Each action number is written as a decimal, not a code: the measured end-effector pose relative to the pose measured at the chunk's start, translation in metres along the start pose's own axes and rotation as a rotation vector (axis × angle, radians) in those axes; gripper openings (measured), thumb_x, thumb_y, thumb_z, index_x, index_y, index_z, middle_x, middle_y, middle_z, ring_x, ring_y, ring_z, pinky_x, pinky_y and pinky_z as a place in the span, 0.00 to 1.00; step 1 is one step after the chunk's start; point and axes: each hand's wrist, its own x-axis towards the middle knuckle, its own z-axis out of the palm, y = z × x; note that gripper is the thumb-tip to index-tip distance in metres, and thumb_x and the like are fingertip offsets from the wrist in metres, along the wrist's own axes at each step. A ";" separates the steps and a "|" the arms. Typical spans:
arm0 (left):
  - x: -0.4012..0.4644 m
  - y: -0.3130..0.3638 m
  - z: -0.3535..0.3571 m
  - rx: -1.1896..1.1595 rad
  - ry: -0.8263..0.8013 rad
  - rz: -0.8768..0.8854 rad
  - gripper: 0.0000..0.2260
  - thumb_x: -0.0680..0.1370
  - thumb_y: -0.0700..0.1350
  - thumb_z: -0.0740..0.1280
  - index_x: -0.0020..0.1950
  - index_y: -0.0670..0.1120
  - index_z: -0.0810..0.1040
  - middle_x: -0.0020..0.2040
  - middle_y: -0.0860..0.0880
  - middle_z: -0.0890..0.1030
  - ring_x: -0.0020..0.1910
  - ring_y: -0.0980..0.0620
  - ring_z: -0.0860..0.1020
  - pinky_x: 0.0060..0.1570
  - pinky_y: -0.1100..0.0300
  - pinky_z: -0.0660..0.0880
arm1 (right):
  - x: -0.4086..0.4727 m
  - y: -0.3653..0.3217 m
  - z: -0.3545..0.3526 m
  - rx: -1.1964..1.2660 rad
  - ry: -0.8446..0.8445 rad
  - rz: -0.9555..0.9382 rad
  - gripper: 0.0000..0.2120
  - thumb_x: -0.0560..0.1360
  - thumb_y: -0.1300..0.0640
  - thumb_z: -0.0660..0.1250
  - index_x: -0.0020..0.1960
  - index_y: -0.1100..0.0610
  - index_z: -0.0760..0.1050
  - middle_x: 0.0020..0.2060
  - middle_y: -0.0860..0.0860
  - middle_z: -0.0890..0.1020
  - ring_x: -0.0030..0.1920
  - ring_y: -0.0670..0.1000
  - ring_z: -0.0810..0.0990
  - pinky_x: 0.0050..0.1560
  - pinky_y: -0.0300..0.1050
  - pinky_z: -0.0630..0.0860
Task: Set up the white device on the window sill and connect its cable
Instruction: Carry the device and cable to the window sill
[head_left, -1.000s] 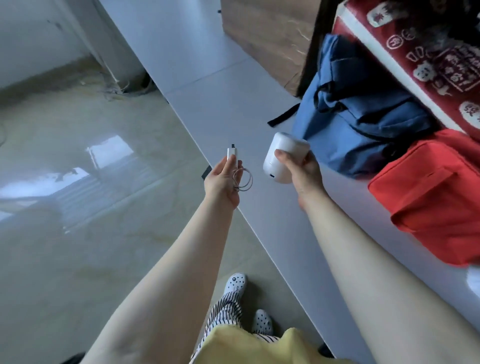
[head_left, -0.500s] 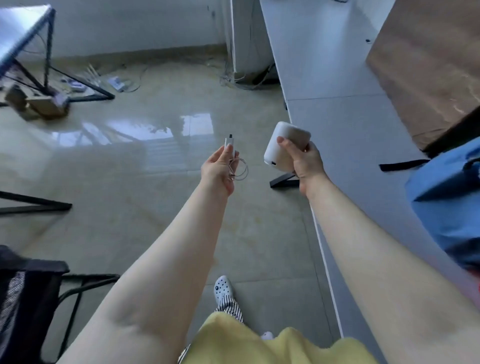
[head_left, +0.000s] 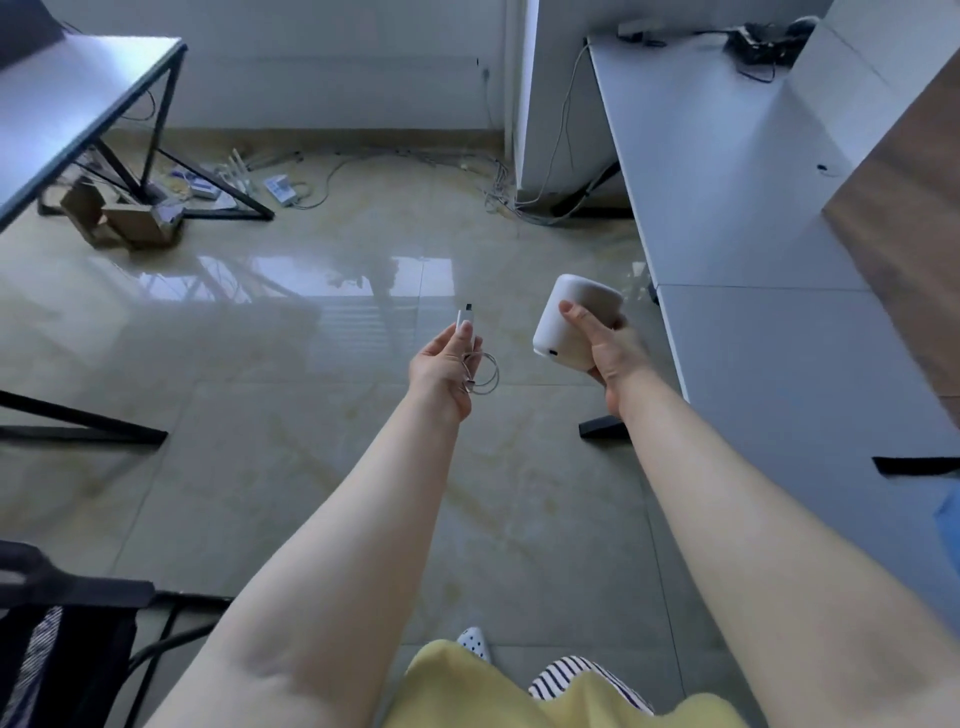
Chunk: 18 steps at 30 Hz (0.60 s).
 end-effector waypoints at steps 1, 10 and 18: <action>0.008 0.008 0.001 -0.003 0.001 0.003 0.14 0.74 0.36 0.69 0.59 0.39 0.75 0.42 0.43 0.79 0.39 0.51 0.78 0.50 0.59 0.76 | 0.007 -0.003 0.008 -0.005 -0.002 0.005 0.13 0.66 0.48 0.76 0.46 0.48 0.74 0.49 0.50 0.81 0.53 0.53 0.79 0.62 0.54 0.76; 0.083 0.063 0.016 -0.017 0.028 0.009 0.03 0.74 0.36 0.69 0.45 0.41 0.76 0.42 0.43 0.79 0.39 0.50 0.78 0.49 0.60 0.77 | 0.083 -0.026 0.074 -0.032 -0.050 0.044 0.21 0.64 0.46 0.77 0.52 0.50 0.73 0.55 0.53 0.81 0.55 0.54 0.81 0.60 0.52 0.78; 0.168 0.111 0.060 -0.032 0.057 0.063 0.19 0.74 0.37 0.69 0.64 0.36 0.74 0.42 0.43 0.79 0.39 0.50 0.79 0.49 0.60 0.77 | 0.174 -0.065 0.123 -0.017 -0.108 0.040 0.16 0.68 0.50 0.75 0.50 0.52 0.73 0.48 0.51 0.80 0.47 0.51 0.79 0.46 0.43 0.79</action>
